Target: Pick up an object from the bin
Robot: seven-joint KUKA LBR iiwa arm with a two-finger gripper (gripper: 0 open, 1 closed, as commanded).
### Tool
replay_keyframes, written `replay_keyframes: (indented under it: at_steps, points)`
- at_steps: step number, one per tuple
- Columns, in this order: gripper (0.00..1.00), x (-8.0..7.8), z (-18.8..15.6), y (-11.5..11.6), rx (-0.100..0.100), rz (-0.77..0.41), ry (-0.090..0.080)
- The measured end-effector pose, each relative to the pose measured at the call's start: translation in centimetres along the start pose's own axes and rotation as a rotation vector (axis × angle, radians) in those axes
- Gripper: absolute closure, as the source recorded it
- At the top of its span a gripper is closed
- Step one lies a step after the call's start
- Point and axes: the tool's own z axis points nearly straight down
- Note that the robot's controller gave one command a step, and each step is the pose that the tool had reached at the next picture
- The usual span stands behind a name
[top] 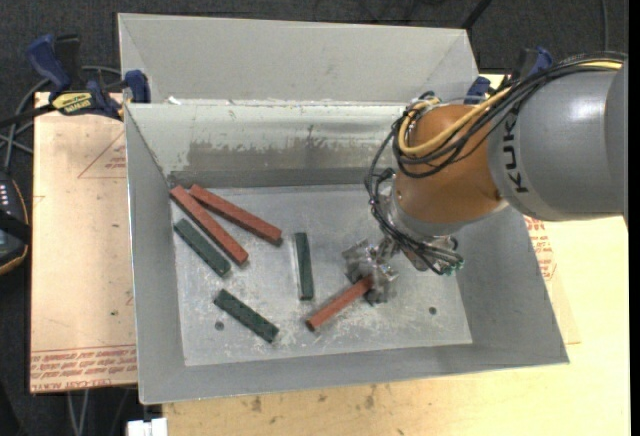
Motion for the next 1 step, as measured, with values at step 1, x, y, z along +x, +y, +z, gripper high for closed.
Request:
replay_keyframes:
  at_steps: [1]
  points:
    - [1.0, 2.4, -13.99, -1.19, 0.006, -0.269, -0.005]
